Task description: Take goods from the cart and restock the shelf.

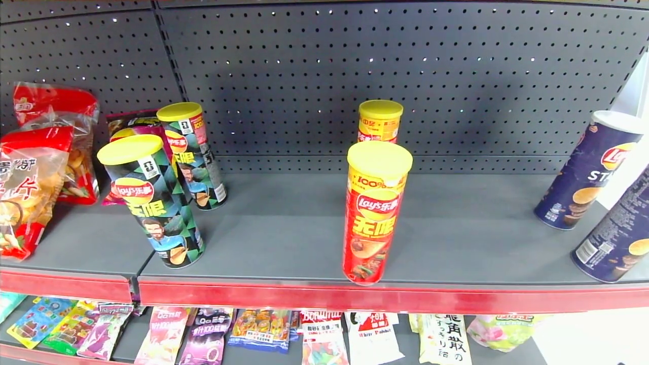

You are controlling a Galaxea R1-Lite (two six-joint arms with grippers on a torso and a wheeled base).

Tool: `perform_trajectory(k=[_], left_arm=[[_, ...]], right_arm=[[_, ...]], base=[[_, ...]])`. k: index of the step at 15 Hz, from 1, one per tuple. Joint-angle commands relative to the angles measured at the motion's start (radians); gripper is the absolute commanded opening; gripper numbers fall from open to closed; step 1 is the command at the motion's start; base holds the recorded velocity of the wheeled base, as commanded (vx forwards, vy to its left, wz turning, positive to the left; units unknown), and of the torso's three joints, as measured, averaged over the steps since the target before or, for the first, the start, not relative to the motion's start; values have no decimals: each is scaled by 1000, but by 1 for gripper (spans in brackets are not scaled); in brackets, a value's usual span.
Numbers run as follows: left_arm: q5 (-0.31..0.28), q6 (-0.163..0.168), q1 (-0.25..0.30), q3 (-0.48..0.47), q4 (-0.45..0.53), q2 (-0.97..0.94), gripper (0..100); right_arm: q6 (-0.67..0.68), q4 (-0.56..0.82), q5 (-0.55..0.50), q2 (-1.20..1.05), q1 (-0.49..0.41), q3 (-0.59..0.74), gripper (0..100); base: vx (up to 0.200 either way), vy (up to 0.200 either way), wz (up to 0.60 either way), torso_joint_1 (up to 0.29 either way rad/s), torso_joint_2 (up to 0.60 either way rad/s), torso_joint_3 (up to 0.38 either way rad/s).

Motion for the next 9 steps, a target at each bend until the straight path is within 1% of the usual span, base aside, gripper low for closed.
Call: perform_trajectory(k=[1,2,4,5,6,8,9], left_arm=[[0,0,0,0,0,0,100],[0,0,0,0,0,0,100],[0,0,0,0,0,0,100],[0,0,0,0,0,0,100],[0,0,0,0,0,0,100],[0,0,0,0,0,0,100],[0,0,0,0,0,0,100]], right_arm=[[42,63,14,-236,-122,68,100],[45,43,-24,-236,-122,101,100],[60,17,-178,-238,-122,162,100],[104,24,-210,-236,-122,162,100],[152,79,-227,-236,-122,159,100],[126,67,-210,-236,-121,160,100],[118,66,-187,-248,-99,162,100]], base=[[0,0,0,0,0,0],[0,0,0,0,0,0],[0,0,0,0,0,0],[0,0,0,0,0,0],[0,0,0,0,0,0],[0,0,0,0,0,0],[0,0,0,0,0,0]])
